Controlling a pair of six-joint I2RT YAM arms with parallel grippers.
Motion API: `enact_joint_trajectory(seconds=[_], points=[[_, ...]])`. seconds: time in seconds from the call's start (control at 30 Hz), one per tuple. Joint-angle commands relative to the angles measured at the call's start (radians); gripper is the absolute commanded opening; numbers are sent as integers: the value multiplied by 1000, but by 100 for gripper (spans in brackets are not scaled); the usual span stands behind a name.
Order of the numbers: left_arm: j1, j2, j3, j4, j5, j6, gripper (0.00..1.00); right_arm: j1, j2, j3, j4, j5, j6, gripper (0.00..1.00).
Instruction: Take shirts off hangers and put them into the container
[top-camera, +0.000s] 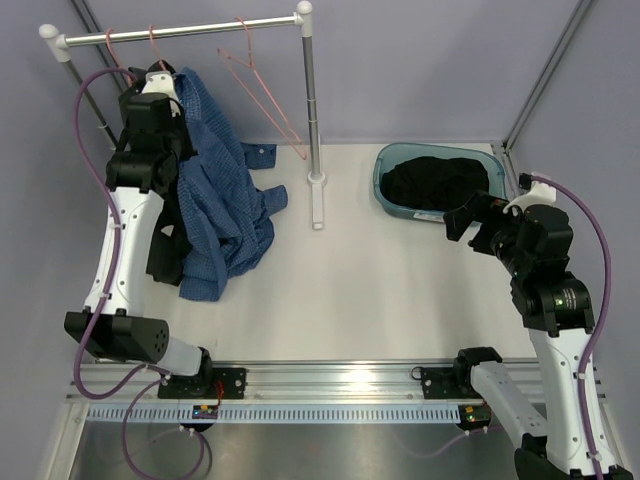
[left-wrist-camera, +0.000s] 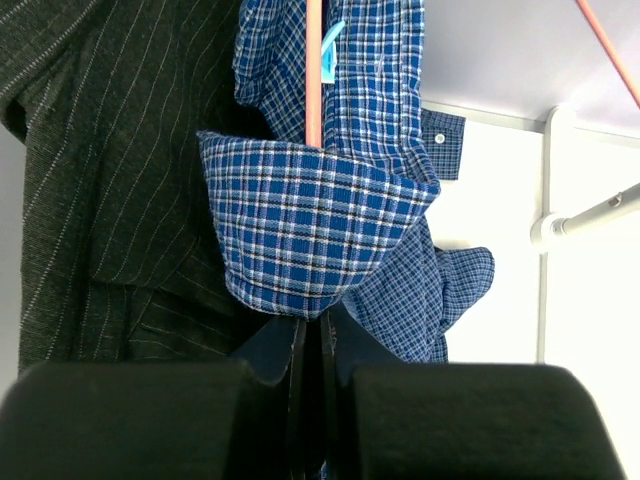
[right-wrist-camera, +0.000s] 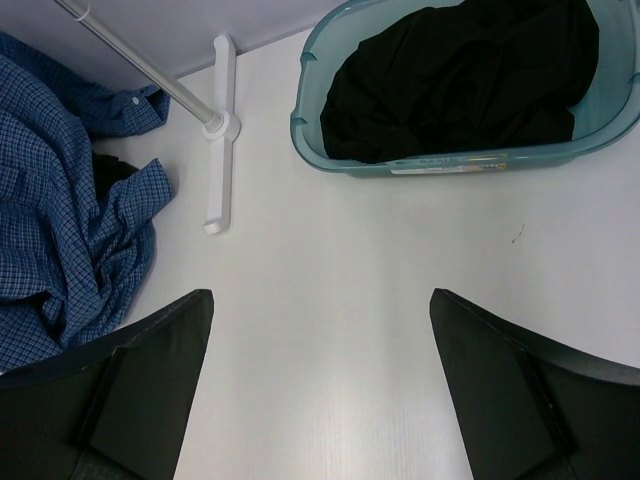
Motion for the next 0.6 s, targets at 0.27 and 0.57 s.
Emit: enact_joint_trajectory(seconds=[0.27, 0.57], points=[[2, -143, 37, 145, 118, 54, 0, 2, -18, -9, -13, -59, -15, 99], [2, -255, 36, 98, 156, 44, 0, 2, -19, -6, -13, -71, -16, 99]])
